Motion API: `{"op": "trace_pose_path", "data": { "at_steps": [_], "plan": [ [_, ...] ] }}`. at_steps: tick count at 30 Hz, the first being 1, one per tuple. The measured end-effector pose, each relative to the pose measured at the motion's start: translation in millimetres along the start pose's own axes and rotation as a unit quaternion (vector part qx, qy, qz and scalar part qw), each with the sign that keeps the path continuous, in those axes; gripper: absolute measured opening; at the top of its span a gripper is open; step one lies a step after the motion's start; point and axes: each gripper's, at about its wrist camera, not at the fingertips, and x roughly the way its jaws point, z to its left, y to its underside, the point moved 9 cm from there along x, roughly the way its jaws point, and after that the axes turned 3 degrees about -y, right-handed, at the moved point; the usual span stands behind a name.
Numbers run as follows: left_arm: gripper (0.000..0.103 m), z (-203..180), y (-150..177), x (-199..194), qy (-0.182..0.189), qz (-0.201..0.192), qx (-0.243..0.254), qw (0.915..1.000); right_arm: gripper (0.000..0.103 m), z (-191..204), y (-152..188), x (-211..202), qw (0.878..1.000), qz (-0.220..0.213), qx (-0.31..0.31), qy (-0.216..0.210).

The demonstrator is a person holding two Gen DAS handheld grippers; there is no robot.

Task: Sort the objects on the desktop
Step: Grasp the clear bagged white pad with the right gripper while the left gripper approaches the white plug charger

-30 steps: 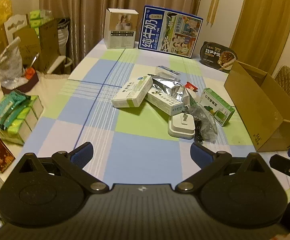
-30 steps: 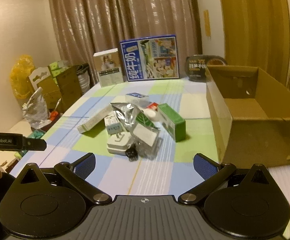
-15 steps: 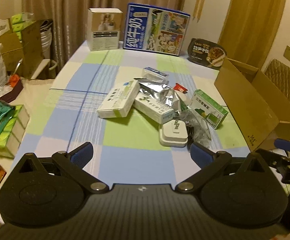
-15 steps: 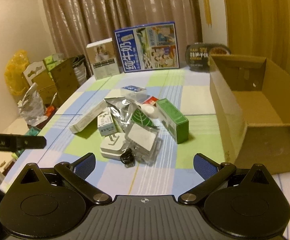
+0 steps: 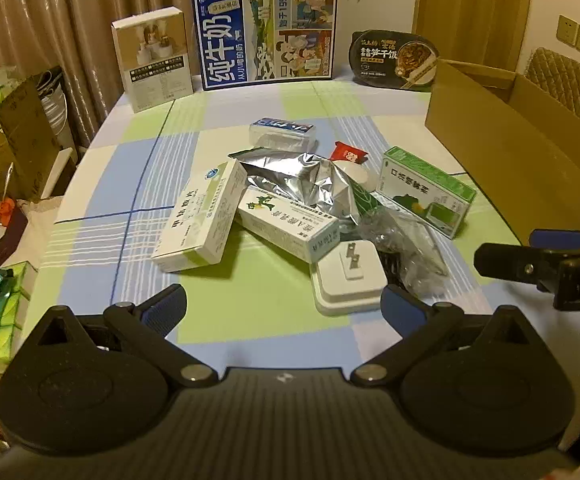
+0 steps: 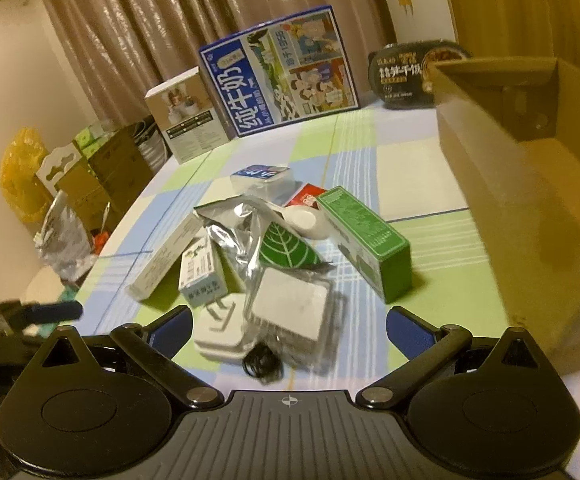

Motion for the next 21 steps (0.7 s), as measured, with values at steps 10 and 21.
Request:
{"op": "trace_pose_path", "data": {
  "at_steps": [10,21],
  "plan": [
    [0.101,-2,6,33,0.017,-0.02,0.024,0.9994,0.098,-12,1,46,0.997,0.027,0.066,-0.024],
    [0.1,-8,12,48,0.031,-0.007,0.027,0.9991,0.076,-28,12,73,0.997,0.059,0.051,0.012]
  ]
}}
